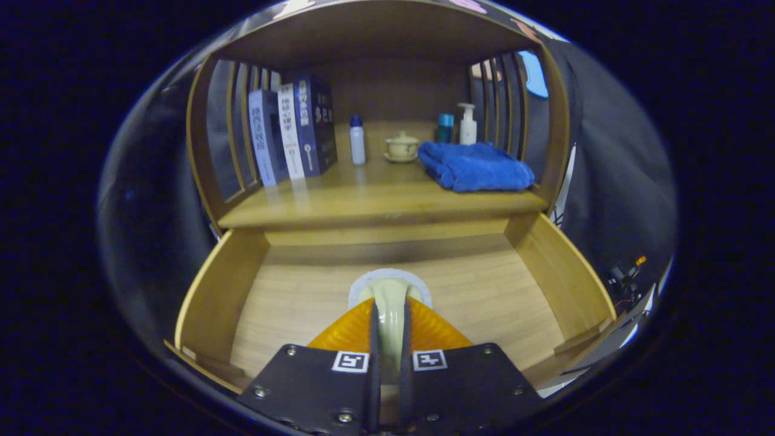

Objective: Pull open the drawer, take out the items inside it, and place them on the countertop above the cabinet.

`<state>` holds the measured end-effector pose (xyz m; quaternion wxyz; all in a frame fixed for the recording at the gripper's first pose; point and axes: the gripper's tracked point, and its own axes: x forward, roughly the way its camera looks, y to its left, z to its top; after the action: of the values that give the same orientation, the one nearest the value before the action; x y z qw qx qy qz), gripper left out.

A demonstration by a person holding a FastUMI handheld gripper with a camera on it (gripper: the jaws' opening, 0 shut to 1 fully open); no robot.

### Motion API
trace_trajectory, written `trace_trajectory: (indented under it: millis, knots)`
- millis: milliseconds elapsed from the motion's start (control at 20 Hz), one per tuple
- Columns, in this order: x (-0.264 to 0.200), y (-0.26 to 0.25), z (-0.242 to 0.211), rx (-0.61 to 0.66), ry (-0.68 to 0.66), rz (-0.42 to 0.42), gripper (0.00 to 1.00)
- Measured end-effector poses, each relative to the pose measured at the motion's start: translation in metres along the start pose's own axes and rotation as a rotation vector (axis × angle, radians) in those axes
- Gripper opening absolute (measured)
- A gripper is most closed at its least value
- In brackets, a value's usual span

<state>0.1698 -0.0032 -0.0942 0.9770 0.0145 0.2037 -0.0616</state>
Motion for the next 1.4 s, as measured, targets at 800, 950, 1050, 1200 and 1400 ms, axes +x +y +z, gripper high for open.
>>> trace_trajectory:
  millis: [800,950,1050,1200,1400]
  knots:
    - [-0.033,0.032,0.168,-0.024,-0.185,-0.018,0.12]
    - [0.018,0.038,0.164,-0.026,-0.085,-0.031,0.12]
    - [0.055,0.040,0.152,-0.042,0.003,-0.043,0.12]
    - [0.103,0.047,0.147,-0.018,0.054,-0.031,0.13]
    - [0.150,0.043,0.141,0.003,0.097,-0.011,0.13]
